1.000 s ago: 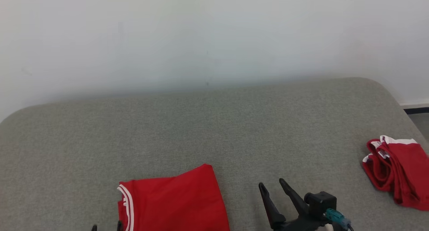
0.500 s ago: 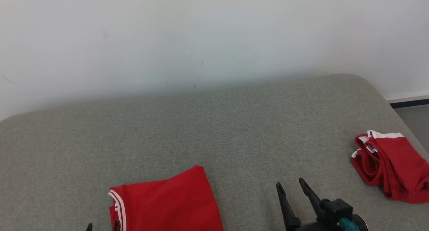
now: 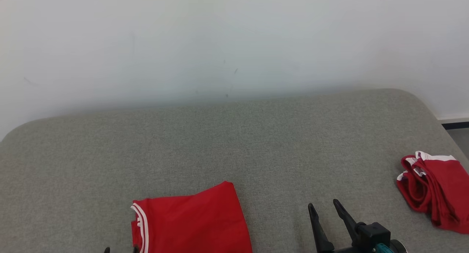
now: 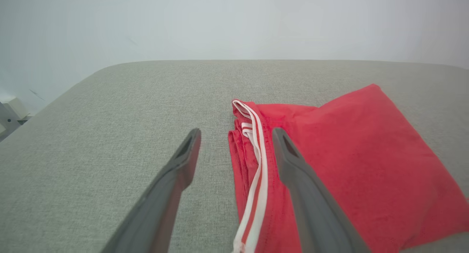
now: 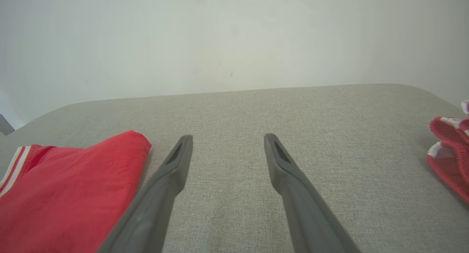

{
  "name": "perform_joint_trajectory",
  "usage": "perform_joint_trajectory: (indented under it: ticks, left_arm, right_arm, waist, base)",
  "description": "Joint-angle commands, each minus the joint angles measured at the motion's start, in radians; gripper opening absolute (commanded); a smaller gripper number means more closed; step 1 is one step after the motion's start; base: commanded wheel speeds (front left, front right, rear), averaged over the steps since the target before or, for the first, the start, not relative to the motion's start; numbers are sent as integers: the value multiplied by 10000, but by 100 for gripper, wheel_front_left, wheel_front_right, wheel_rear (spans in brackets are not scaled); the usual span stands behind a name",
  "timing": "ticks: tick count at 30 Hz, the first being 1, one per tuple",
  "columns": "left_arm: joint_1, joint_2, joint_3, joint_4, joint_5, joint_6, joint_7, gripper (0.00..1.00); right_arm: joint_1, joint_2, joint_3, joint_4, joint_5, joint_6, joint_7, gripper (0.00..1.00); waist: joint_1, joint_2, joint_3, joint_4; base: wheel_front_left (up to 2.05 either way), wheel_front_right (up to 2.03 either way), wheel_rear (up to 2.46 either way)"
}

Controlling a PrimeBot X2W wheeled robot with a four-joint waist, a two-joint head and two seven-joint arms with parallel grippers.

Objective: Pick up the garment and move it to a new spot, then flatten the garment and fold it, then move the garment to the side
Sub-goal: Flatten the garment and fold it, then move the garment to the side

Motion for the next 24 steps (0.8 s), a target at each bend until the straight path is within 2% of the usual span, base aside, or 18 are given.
perform_joint_trajectory:
  ticks: [1,11,19,24]
  left_arm:
    - [105,-6,-17,-40,50,-3,-27,100]
    - [-153,-9,-488,174,-224,25,-27,100]
    - [-287,-8,-780,155,-193,-7,-27,100]
    - [-380,-6,-1037,239,-222,-35,-27,100]
  right_arm:
    - [91,25,-5,-22,0,-26,-35,100]
    - [-83,27,261,172,218,-26,-35,100]
    - [-433,28,737,511,438,-26,-36,100]
    - [-750,28,1281,1144,874,-26,-35,100]
  waist:
    - [0,0,4,25]
    - [0,0,280,296]
    - [0,0,657,816]
    - [0,0,894,1319]
  base:
    - [0,0,0]
    - [0,0,0]
    - [0,0,0]
    - [0,0,0]
